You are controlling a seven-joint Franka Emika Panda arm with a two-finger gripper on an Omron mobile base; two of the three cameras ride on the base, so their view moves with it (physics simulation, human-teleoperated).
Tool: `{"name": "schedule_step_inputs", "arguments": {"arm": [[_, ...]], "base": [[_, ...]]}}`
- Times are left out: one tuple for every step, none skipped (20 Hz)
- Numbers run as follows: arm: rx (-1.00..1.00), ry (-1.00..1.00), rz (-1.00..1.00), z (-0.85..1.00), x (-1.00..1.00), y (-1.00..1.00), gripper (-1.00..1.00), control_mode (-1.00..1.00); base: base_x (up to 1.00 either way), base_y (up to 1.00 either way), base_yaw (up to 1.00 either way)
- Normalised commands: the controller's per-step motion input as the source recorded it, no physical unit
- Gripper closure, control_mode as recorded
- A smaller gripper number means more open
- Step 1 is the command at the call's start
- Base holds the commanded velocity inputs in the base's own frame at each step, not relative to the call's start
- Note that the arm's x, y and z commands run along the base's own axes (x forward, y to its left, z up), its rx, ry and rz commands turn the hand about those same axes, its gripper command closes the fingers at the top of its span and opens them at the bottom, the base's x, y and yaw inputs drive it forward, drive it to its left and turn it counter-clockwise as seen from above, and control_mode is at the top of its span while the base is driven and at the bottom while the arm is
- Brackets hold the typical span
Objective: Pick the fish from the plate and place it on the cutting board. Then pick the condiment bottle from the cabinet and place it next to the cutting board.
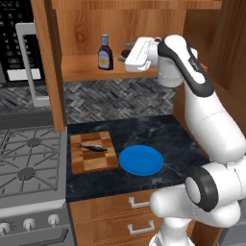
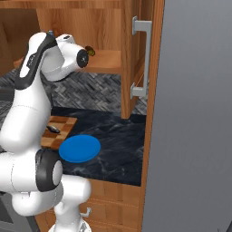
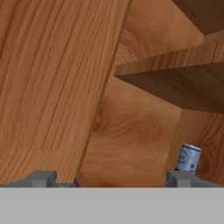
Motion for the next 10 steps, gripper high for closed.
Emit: {"name": "schedule_step_inputs", "arguments": {"arm": [[0.0,0.0,0.0,0.0,0.21,0.0,-1.0,-1.0],[0.0,0.0,0.0,0.0,0.2,0.0,-1.0,-1.0],[0.0,0.0,0.0,0.0,0.2,0.0,-1.0,-1.0],[0.0,0.0,0.0,0.0,0.19,0.0,-1.0,-1.0],[0.0,0.0,0.0,0.0,0.18,0.0,-1.0,-1.0],[0.01,0.0,0.0,0.0,0.17,0.0,-1.0,-1.0],[0.01,0.0,0.0,0.0,0.16,0.0,-1.0,-1.0],[0.02,0.0,0.0,0.0,0.14,0.0,-1.0,-1.0],[0.02,0.0,0.0,0.0,0.12,0.01,-1.0,-1.0],[0.02,0.0,0.0,0.0,0.11,0.03,-1.0,-1.0]], "base": [[0.0,0.0,0.0],[0.0,0.0,0.0],[0.0,0.0,0.0],[0.0,0.0,0.0],[0.0,0.0,0.0],[0.0,0.0,0.0],[0.0,0.0,0.0],[0.0,0.0,0.0],[0.0,0.0,0.0],[0.0,0.0,0.0]]}}
